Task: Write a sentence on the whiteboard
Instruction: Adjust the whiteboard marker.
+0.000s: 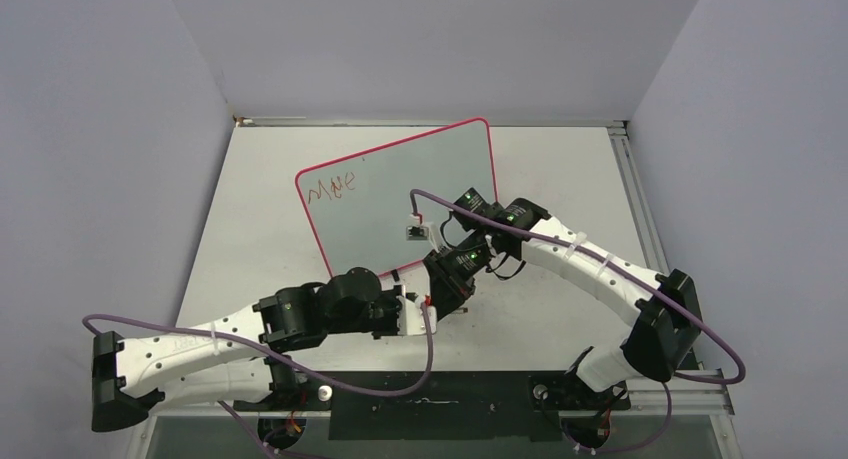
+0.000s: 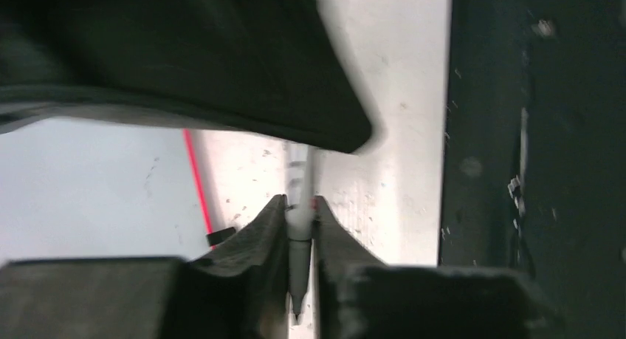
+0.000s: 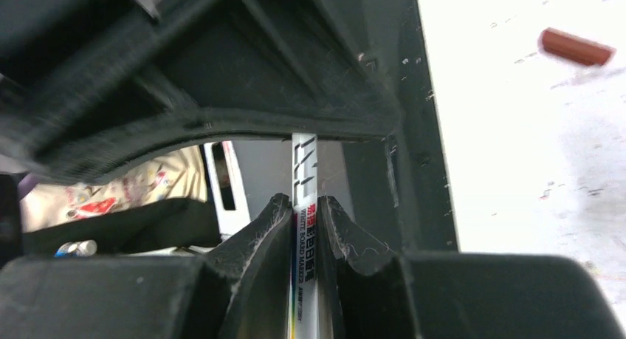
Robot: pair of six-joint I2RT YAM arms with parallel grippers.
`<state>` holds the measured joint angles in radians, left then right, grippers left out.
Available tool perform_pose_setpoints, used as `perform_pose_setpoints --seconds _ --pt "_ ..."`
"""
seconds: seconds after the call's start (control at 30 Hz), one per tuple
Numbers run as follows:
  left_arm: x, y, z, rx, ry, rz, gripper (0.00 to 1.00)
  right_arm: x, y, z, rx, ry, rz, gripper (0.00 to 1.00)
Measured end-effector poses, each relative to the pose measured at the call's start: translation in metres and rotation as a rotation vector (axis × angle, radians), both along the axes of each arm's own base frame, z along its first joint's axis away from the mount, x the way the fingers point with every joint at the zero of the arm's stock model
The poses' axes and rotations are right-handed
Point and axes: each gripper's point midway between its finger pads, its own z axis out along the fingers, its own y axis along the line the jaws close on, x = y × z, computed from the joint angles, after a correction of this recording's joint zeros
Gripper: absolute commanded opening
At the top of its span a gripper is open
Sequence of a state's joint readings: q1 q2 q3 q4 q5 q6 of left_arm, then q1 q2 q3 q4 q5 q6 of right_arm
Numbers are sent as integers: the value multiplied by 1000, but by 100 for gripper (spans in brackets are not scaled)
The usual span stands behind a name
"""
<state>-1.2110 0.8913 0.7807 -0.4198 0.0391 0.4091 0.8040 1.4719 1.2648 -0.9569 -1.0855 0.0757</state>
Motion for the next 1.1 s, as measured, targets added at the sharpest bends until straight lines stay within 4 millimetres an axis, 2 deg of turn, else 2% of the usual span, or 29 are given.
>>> perform_pose_setpoints --seconds 0.03,0.07,0.17,0.2,0.27,0.3,0.33,0.47,0.5,0.63,0.77,0.87,0.97,1.1 --pt "-4 1 -6 23 15 -12 0 1 0 -1 -4 -7 -4 17" --pt "-5 1 -9 39 13 -9 0 5 -1 -1 -3 -15 -13 25" --pt "0 -1 -11 42 13 27 0 17 -1 0 4 -26 -55 62" --pt "1 -1 -12 43 20 39 0 24 -1 2 14 -36 -79 69" --pt "6 0 -13 34 47 63 0 35 -3 7 47 -71 -128 76" --pt "11 1 -12 23 65 82 0 40 -5 10 68 -94 -152 86" --pt "17 3 -11 8 88 106 0 44 -8 13 86 -115 -178 91" --pt "36 10 -7 -59 178 171 0 55 -22 20 147 -192 -294 95" --pt "38 10 -6 -72 196 172 0 57 -24 21 161 -204 -320 99" --pt "32 6 -7 -86 260 133 0 65 -33 22 230 -239 -460 100" --pt "24 1 -13 -75 307 88 0 73 -30 25 276 -212 -549 100" --pt "21 0 -15 -71 328 71 0 74 -26 20 304 -154 -580 95" --pt "19 -1 -15 -67 345 57 0 70 -22 17 323 -101 -581 87" --pt "17 -2 -13 -72 356 41 0 61 -15 23 356 -70 -544 76"
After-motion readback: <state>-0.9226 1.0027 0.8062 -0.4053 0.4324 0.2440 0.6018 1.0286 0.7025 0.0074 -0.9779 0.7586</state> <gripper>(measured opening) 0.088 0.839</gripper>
